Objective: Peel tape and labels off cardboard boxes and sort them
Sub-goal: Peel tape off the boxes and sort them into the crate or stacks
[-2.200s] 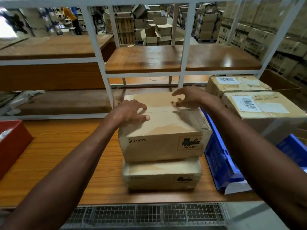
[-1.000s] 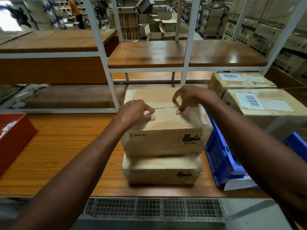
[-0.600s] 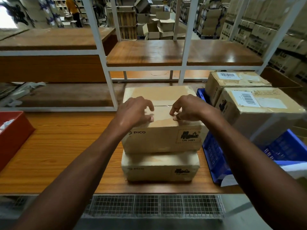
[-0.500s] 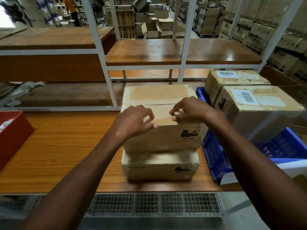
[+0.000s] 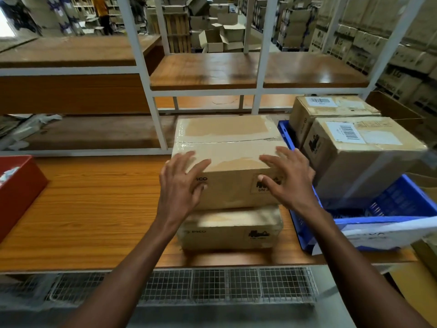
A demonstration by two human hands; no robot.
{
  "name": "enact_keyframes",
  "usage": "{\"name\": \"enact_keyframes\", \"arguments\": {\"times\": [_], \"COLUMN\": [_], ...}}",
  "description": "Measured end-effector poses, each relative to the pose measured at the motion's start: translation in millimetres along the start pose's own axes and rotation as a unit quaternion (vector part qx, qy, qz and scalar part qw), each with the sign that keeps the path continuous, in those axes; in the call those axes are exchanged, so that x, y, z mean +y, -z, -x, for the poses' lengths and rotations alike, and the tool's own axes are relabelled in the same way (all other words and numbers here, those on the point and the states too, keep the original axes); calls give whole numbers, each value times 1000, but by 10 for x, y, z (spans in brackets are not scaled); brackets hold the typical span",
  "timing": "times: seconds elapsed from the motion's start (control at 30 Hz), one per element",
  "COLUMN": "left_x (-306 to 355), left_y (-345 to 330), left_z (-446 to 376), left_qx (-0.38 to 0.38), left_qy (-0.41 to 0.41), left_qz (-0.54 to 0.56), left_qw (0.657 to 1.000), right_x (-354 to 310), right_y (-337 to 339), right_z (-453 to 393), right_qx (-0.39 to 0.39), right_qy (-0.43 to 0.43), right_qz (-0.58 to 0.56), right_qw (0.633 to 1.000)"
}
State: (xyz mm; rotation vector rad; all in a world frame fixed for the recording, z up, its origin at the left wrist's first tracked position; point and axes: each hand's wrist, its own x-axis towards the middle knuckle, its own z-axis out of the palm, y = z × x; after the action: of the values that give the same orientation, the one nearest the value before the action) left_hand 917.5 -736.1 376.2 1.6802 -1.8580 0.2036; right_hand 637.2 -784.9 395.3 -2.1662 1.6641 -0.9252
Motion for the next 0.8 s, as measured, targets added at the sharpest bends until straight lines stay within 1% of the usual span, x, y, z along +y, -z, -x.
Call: {"name": "enact_keyframes", "arguments": {"times": [0.07, 0.1, 0.13, 0.17, 0.2, 0.23, 0.4, 0.57, 0.7, 0.73, 0.8], "left_x": [7, 15, 26, 32, 42, 60, 89, 82, 23, 9, 1], "left_y": [-75, -112, -144, -171, -189, -189, -42, 304, 563, 616, 708], "left_z": [133, 197, 249, 282, 298, 302, 96, -318, -638, -714, -855], "left_qx": [35, 48, 55, 52, 41, 34, 68, 89, 83, 77, 58], "left_qy": [102, 164, 223, 270, 298, 308, 304, 254, 222, 218, 218], "left_qz": [31, 85, 163, 245, 305, 331, 338, 310, 317, 314, 300], "left_qw": [994, 982, 960, 930, 904, 892, 888, 912, 918, 921, 927], "right_x": [100, 132, 153, 149, 145, 124, -64, -256, -471, -503, -581], "right_y": [-13, -27, -47, -62, -84, -98, -19, 241, 497, 545, 653], "right_z": [106, 153, 194, 221, 229, 222, 17, -382, -700, -779, -909], "right_qx": [22, 25, 24, 23, 25, 30, 81, 118, 131, 132, 106], "right_qy": [-51, -65, -70, -72, -76, -80, -93, -59, -17, -19, -31], "right_qz": [-91, -140, -176, -198, -214, -224, -241, -227, -147, -129, -94], "right_qw": [994, 988, 982, 977, 974, 971, 963, 965, 980, 983, 990]}}
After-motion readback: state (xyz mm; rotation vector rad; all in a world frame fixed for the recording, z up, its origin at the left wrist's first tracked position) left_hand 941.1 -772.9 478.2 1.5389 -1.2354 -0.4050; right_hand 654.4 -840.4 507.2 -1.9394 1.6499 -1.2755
